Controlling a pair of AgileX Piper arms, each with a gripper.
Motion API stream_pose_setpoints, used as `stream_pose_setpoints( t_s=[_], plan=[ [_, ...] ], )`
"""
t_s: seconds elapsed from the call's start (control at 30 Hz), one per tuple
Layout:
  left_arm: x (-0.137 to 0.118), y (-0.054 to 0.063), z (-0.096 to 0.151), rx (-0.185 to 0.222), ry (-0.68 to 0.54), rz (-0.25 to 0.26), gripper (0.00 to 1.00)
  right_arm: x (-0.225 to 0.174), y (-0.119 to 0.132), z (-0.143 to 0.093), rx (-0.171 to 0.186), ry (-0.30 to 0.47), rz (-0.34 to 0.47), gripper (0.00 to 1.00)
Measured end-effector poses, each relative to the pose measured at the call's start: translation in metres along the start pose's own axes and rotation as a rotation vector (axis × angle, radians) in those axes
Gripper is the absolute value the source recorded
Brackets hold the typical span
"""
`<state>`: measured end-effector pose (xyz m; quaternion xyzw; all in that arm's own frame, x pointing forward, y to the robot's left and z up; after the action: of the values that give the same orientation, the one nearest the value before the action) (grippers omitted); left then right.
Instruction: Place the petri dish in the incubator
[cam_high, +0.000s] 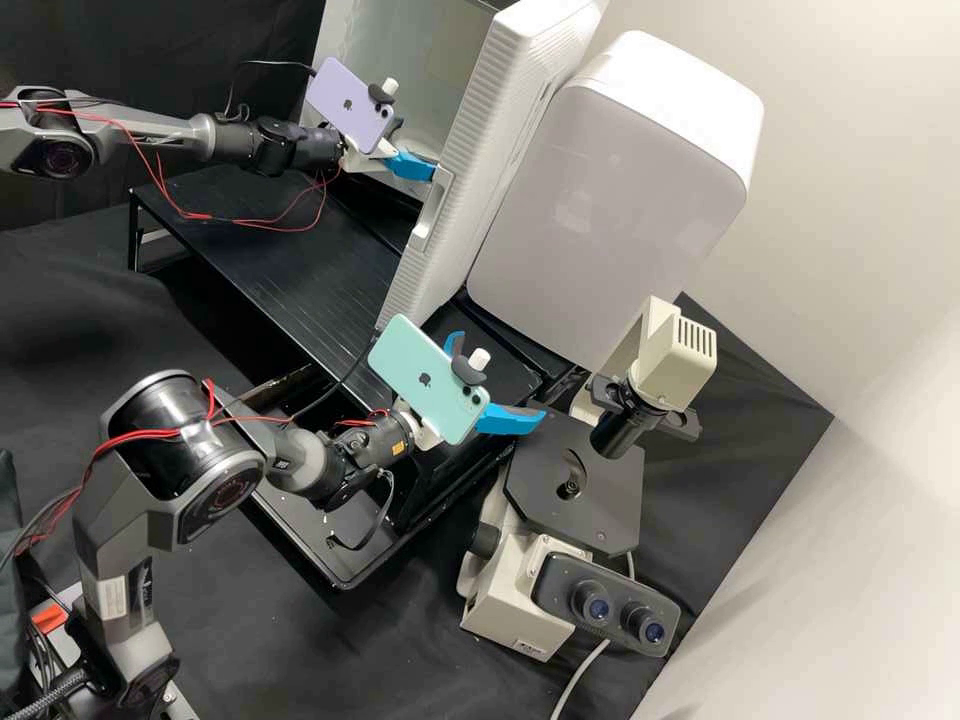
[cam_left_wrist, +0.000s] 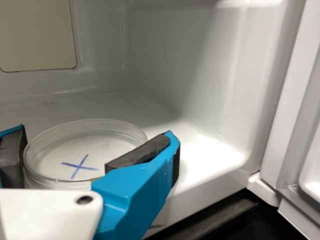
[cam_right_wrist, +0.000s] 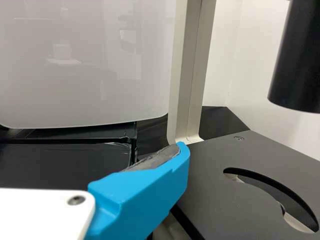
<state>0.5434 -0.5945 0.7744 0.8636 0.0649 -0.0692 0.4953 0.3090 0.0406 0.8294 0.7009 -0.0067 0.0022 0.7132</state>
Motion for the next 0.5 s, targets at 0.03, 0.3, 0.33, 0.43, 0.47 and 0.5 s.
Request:
stream_pose_setpoints(
  t_s=[0.03,0.3,0.33,0.43,0.47,0.5],
  plan=[
    [0.0014,-0.0014,-0.0015,0.000,0.001,-0.002,1.00,0.0000,0.0000,0.0000,0.000,0.000,0.000,1.00],
    [0.0051,0.0009,-0.0074,0.005,-0.009,0.004,1.00,0.0000,0.0000,0.0000,0.000,0.000,0.000,1.00],
    [0.0055,0.0011,-0.0078,0.005,-0.011,0.005,1.00,0.0000,0.0000,0.0000,0.000,0.000,0.000,1.00],
    [0.0061,0.0018,-0.0085,0.008,-0.014,0.007,1.00,0.0000,0.0000,0.0000,0.000,0.000,0.000,1.00],
    [0.0067,0.0008,-0.0092,0.009,-0.014,0.005,1.00,0.0000,0.0000,0.0000,0.000,0.000,0.000,1.00],
    [0.0067,0.0008,-0.0092,0.009,-0.014,0.005,1.00,0.0000,0.0000,0.0000,0.000,0.000,0.000,1.00]
  ],
)
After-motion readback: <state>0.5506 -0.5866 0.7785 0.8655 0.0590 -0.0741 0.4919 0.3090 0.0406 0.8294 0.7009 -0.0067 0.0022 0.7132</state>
